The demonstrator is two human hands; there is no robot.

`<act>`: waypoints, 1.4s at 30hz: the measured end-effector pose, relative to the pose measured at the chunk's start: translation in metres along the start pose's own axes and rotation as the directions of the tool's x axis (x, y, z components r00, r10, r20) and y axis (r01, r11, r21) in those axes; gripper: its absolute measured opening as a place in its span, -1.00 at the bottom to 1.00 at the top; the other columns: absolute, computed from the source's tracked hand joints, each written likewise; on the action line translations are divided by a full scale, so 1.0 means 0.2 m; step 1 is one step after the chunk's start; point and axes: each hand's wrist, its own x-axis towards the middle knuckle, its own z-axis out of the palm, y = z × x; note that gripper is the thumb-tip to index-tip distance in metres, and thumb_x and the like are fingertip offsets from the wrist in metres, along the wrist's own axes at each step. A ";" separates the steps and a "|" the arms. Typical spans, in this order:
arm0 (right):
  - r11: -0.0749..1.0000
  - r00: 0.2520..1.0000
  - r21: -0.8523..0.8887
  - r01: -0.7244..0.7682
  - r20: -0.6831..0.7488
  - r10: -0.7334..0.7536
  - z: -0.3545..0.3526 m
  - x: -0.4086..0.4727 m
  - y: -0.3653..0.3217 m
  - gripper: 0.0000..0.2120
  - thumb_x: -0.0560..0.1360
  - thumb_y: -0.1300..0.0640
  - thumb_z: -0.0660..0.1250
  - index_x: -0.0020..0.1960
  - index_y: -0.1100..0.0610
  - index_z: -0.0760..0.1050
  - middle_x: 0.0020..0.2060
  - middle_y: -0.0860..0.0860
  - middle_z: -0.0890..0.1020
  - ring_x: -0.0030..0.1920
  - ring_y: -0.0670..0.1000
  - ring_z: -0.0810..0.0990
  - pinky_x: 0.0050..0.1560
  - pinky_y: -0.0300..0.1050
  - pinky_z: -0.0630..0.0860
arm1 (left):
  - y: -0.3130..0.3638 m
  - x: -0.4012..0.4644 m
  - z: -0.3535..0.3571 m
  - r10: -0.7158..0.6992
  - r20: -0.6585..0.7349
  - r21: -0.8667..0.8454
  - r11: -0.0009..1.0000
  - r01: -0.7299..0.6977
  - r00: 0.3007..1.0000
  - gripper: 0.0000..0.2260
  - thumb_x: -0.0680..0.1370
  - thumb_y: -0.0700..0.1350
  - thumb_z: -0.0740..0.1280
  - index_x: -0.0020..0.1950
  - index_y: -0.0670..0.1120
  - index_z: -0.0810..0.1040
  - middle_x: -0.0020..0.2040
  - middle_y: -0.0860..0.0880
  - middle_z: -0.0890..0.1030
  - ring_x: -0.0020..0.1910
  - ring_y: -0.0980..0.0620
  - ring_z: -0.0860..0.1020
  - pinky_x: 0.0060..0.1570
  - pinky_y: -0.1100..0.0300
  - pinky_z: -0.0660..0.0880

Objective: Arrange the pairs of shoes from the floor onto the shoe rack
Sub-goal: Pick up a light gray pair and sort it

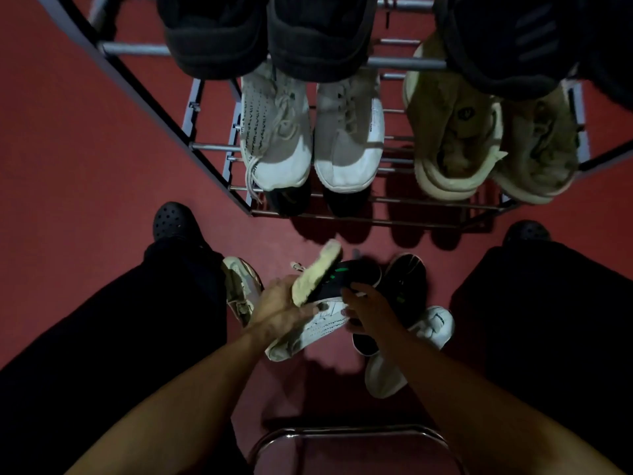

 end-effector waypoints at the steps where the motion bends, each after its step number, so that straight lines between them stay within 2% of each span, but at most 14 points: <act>1: 1.000 1.000 0.019 -0.004 0.006 0.004 0.00 -0.04 -0.03 -0.55 0.55 0.00 0.42 0.37 0.02 0.37 0.04 0.09 0.58 -0.05 0.04 0.61 -0.25 -0.10 0.56 | 0.01 -0.01 -0.02 0.074 0.016 0.142 0.987 -0.075 0.997 -0.51 0.37 0.20 0.54 0.26 0.22 0.52 -0.01 0.15 0.61 -0.07 0.22 0.60 -0.17 0.42 0.46; 5: 0.996 0.999 0.075 -0.043 0.015 0.042 -0.06 -0.16 -0.10 -0.50 0.45 -0.18 0.47 0.28 0.01 0.44 0.14 0.06 0.60 0.12 0.14 0.66 -0.21 -0.01 0.66 | 0.09 -0.08 -0.07 0.313 0.176 0.429 0.829 -0.359 0.933 -0.39 0.39 0.33 0.46 0.40 0.22 0.45 -0.01 0.10 0.39 0.02 0.07 0.42 0.04 0.10 0.44; 8: 0.978 0.998 0.199 -0.060 0.016 0.058 -0.11 -0.22 -0.10 -0.67 0.47 -0.08 0.48 0.08 0.13 0.56 -0.13 0.08 0.66 -0.20 0.03 0.68 -0.12 0.01 0.65 | 0.15 -0.14 -0.06 0.491 0.256 0.522 0.655 -0.547 0.832 -0.36 0.42 0.33 0.45 0.44 0.16 0.43 0.00 0.11 0.37 0.01 0.07 0.37 0.06 0.15 0.34; 12: 0.938 1.000 0.346 -0.015 0.030 0.005 -0.15 -0.26 -0.07 -0.81 0.58 0.21 0.30 -0.20 0.13 0.40 -0.51 -0.03 0.54 -0.51 -0.10 0.53 -0.51 -0.19 0.50 | 0.22 -0.22 -0.08 0.590 0.280 0.551 0.548 -0.630 0.758 -0.33 0.39 0.43 0.36 0.45 0.23 0.39 0.18 0.12 0.36 0.14 0.08 0.33 0.16 0.14 0.34; 16: 0.929 0.998 0.366 0.050 -0.045 -0.036 -0.17 -0.32 -0.06 -0.95 0.56 0.29 0.36 0.01 0.25 0.51 -0.42 0.07 0.63 -0.42 -0.02 0.64 -0.30 -0.05 0.60 | 0.30 -0.29 -0.09 0.200 0.022 0.090 0.975 -0.201 0.980 -0.15 0.38 0.41 0.45 0.57 0.20 0.21 0.40 0.05 0.24 0.35 0.09 0.24 0.40 0.04 0.31; 18: 0.908 0.996 0.408 0.092 -0.039 -0.083 -0.17 -0.34 -0.06 -0.79 0.55 0.29 0.37 0.17 0.28 0.49 -0.24 0.16 0.66 -0.29 0.06 0.68 -0.20 0.02 0.65 | 0.33 -0.28 -0.10 -0.106 -0.004 -0.333 0.938 0.099 0.994 -0.15 0.36 0.35 0.51 0.53 0.04 0.30 0.37 -0.05 0.41 0.31 -0.02 0.45 0.29 -0.01 0.46; 20: 0.893 0.991 0.432 0.129 -0.044 -0.122 -0.16 -0.35 -0.06 -0.66 0.54 0.32 0.38 0.29 0.30 0.43 -0.01 0.28 0.63 -0.13 0.18 0.67 -0.11 0.10 0.67 | 0.34 -0.29 -0.10 -0.245 0.130 -0.551 0.788 0.275 0.961 -0.33 0.39 0.25 0.55 0.32 -0.13 0.51 0.07 -0.07 0.68 -0.01 -0.04 0.67 -0.06 0.07 0.63; 22: 0.931 0.985 0.332 0.154 -0.130 -0.116 -0.15 -0.34 -0.06 -0.47 0.47 0.32 0.47 0.36 0.32 0.35 0.13 0.31 0.60 0.00 0.26 0.65 -0.03 0.16 0.67 | 0.34 -0.30 -0.11 -0.192 0.145 -0.605 0.759 0.241 0.971 -0.63 0.49 0.05 0.54 0.10 -0.17 0.56 -0.30 0.00 0.68 -0.39 0.06 0.61 -0.43 0.24 0.52; 25: 0.964 0.896 -0.166 0.207 -0.365 -0.255 -0.16 -0.36 -0.10 0.04 0.21 0.07 0.68 0.49 0.27 0.16 0.29 0.24 0.48 0.26 0.25 0.54 0.26 0.19 0.54 | 0.28 -0.27 -0.14 -0.116 0.038 -0.551 0.826 0.118 0.993 -0.63 0.42 0.02 0.60 0.06 -0.13 0.57 -0.30 -0.11 0.56 -0.47 0.03 0.47 -0.51 0.22 0.41; 28: 0.667 0.836 -0.667 0.332 -0.120 -0.535 -0.14 -0.42 -0.13 0.02 0.17 -0.29 0.57 0.49 0.14 0.34 0.39 0.13 0.39 0.39 0.16 0.40 0.38 0.04 0.37 | 0.22 -0.23 -0.20 -0.018 0.055 -0.448 0.893 0.041 0.998 -0.59 0.37 -0.01 0.65 0.10 -0.09 0.60 -0.27 -0.24 0.60 -0.38 -0.08 0.51 -0.41 0.12 0.48; 33: 0.704 0.922 -0.597 0.385 0.280 -0.266 -0.06 -0.41 -0.07 -0.62 0.41 -0.12 0.54 0.14 0.04 0.60 0.01 -0.04 0.70 -0.05 -0.08 0.67 0.10 -0.15 0.60 | 0.25 -0.21 -0.29 0.060 0.183 -0.213 0.977 -0.020 0.981 -0.48 0.29 0.20 0.64 0.17 0.06 0.66 -0.06 0.01 0.74 -0.10 0.02 0.70 0.00 0.09 0.63; 37: 0.771 0.920 -0.507 0.385 0.274 -0.280 0.06 -0.37 -0.05 -0.62 0.48 -0.24 0.41 -0.12 0.10 0.62 -0.25 0.06 0.70 -0.18 0.09 0.66 -0.09 0.02 0.59 | 0.21 -0.24 -0.32 -0.049 0.043 -0.469 0.881 0.064 0.998 -0.51 0.39 0.27 0.54 0.21 0.07 0.62 0.10 0.09 0.70 0.07 0.14 0.66 0.02 0.23 0.56; 39: 0.848 0.937 -0.409 0.338 0.229 -0.263 0.16 -0.34 -0.04 -0.74 0.60 -0.04 0.33 -0.09 0.15 0.57 -0.36 -0.03 0.61 -0.31 -0.01 0.56 -0.29 -0.18 0.50 | 0.15 -0.25 -0.32 -0.129 0.113 -0.622 0.764 0.171 0.985 -0.64 0.46 0.18 0.51 0.10 -0.03 0.62 -0.01 0.04 0.67 -0.07 0.11 0.63 -0.10 0.22 0.56; 42: 0.881 0.946 -0.362 0.305 0.225 -0.235 0.32 -0.29 -0.04 -0.69 0.61 -0.12 0.30 0.09 0.11 0.62 -0.16 0.00 0.70 -0.16 0.00 0.67 -0.20 -0.21 0.53 | 0.02 -0.24 -0.33 -0.190 0.137 -0.664 0.711 0.232 0.972 -0.66 0.49 0.16 0.50 -0.08 -0.08 0.51 -0.23 -0.08 0.50 -0.31 0.03 0.48 -0.25 0.15 0.45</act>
